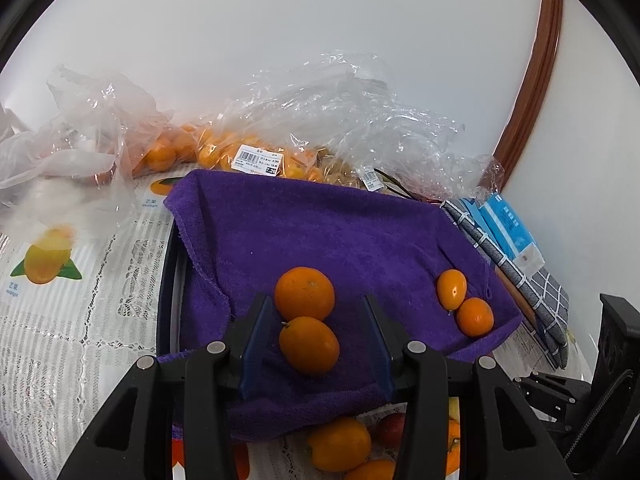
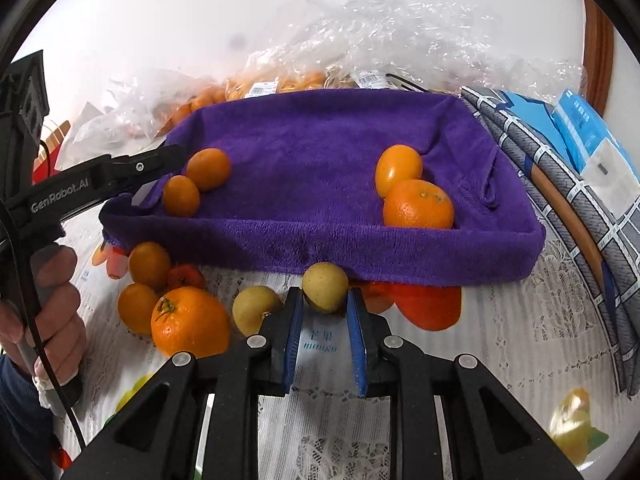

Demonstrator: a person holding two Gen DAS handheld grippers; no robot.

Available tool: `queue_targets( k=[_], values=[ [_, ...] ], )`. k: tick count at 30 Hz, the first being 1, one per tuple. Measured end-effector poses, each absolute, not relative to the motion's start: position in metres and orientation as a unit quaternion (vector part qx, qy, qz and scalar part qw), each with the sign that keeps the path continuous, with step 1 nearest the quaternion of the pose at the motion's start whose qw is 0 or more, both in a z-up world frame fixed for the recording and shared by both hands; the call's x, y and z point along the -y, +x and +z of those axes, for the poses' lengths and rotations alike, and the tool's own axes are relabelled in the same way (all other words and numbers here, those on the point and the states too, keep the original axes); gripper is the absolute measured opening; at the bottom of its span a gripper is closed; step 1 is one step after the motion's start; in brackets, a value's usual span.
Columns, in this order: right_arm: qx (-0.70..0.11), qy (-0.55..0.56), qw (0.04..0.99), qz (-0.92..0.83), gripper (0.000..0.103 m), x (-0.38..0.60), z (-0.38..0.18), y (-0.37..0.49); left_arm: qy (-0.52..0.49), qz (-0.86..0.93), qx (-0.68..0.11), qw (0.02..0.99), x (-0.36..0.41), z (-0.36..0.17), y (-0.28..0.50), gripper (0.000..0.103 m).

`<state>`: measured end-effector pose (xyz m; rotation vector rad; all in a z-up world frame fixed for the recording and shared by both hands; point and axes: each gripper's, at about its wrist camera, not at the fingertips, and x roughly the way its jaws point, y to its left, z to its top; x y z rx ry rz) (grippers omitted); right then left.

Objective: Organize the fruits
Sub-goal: 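Grasp the small yellow-green pear with the right gripper, then carry the pear over the tray with the right gripper while the left grasps another orange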

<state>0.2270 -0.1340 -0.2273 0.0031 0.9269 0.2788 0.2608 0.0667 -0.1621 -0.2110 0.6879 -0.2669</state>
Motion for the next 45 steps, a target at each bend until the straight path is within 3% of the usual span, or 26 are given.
queue_targets(
  k=[33,45],
  values=[
    [-0.375,0.031,0.919,0.121,0.022,0.168,-0.204,0.205,-0.087,-0.09,-0.319,0.939,-0.081,-0.152,0.213,0.043],
    [-0.365,0.037,0.924,0.113,0.022,0.174,-0.199,0.203,-0.108,-0.118,-0.407,0.899,-0.061,-0.182,0.21,0.043]
  ],
)
